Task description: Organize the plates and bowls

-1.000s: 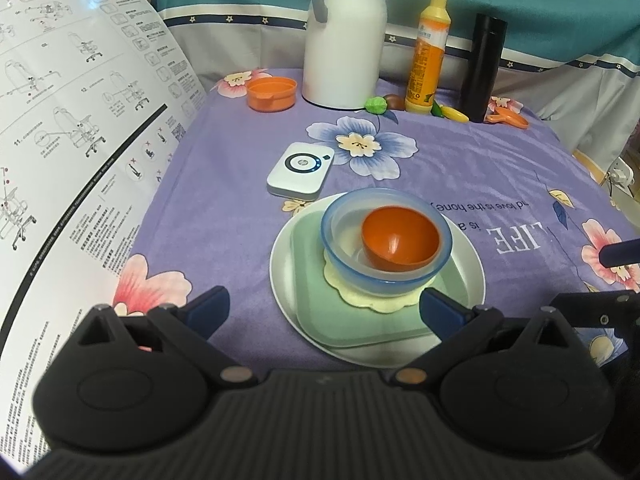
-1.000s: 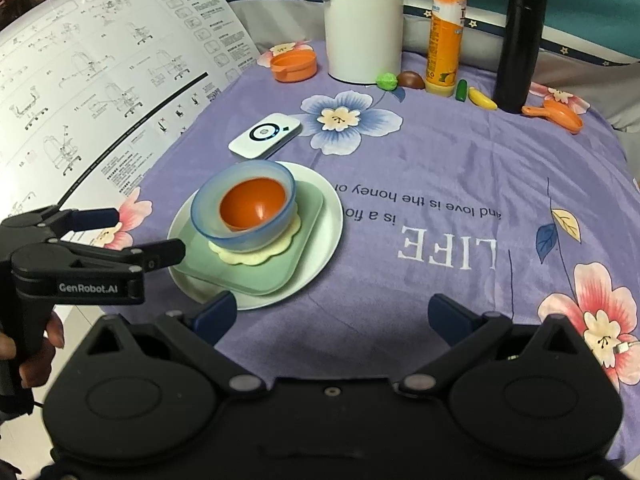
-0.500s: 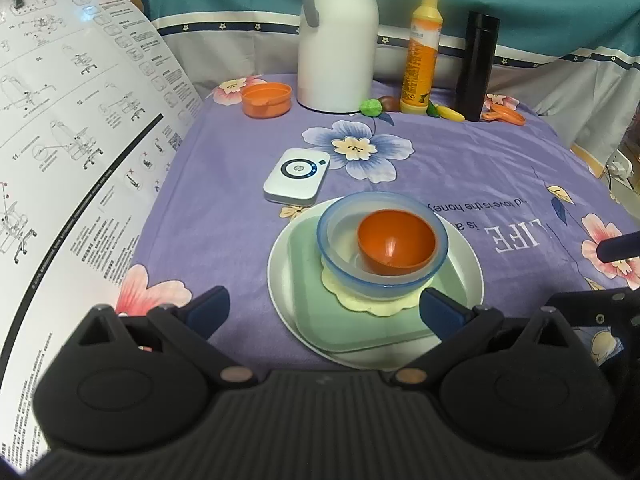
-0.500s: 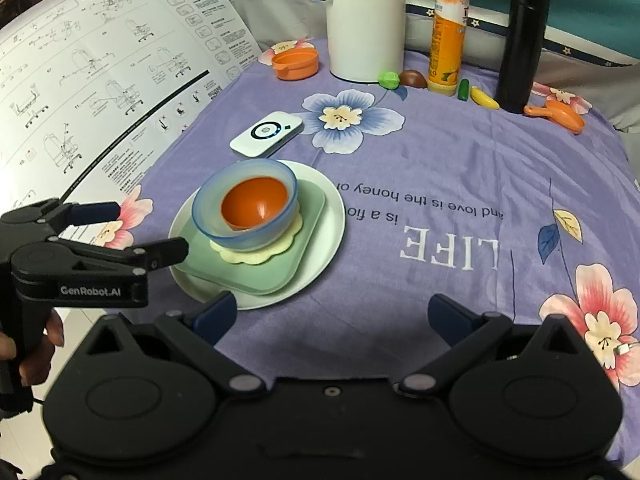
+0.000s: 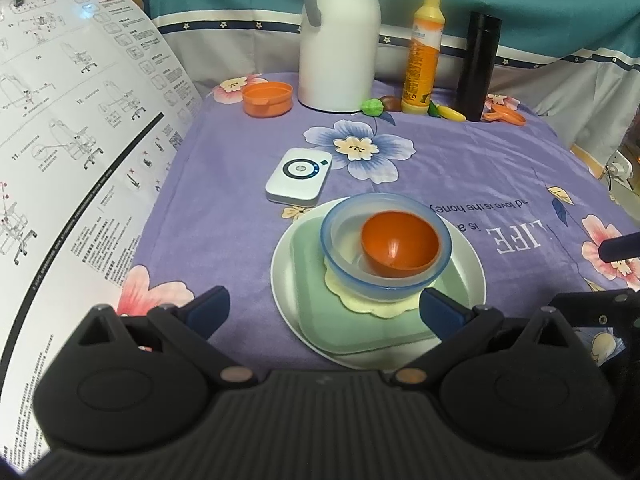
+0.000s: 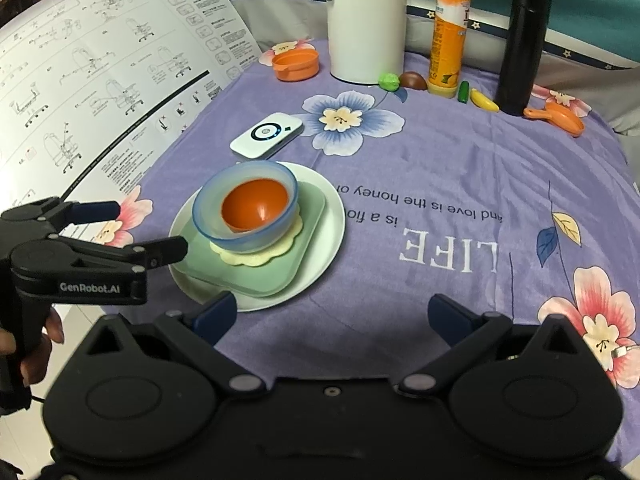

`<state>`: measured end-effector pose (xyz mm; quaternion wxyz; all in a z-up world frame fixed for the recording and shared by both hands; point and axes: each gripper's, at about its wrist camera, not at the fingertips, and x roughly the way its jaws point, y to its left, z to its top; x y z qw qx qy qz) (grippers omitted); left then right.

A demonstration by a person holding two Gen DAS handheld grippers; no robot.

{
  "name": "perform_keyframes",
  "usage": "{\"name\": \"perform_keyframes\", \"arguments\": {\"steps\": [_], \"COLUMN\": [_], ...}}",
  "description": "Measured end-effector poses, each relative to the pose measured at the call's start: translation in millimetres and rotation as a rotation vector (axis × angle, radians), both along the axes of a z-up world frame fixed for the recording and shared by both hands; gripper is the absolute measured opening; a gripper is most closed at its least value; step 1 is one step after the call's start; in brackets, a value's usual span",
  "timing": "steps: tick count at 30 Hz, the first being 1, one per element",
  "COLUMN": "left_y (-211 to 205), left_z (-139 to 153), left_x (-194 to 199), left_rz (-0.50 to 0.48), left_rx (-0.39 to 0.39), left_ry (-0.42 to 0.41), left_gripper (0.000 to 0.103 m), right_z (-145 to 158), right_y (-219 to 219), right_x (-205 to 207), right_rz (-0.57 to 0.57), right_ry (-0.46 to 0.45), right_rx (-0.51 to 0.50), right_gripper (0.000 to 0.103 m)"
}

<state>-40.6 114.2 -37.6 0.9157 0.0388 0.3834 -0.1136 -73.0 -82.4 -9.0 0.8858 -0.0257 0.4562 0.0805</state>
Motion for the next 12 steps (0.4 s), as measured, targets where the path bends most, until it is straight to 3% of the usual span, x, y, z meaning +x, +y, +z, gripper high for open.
{"name": "perform_keyframes", "arguments": {"steps": [12], "left_y": [-1.0], "left_z": [3.2], "left_x": [-3.6], "left_rz": [-0.020], "left_rx": [0.021], "left_ry": [-0.013], "left_gripper": [0.103], "right_z": [1.1], "right_y": [-1.0], "right_x": [-1.5], "right_rz": [0.000], "right_ry": [-0.006], "right_rx": [-0.002], "right_gripper": [0.103]}}
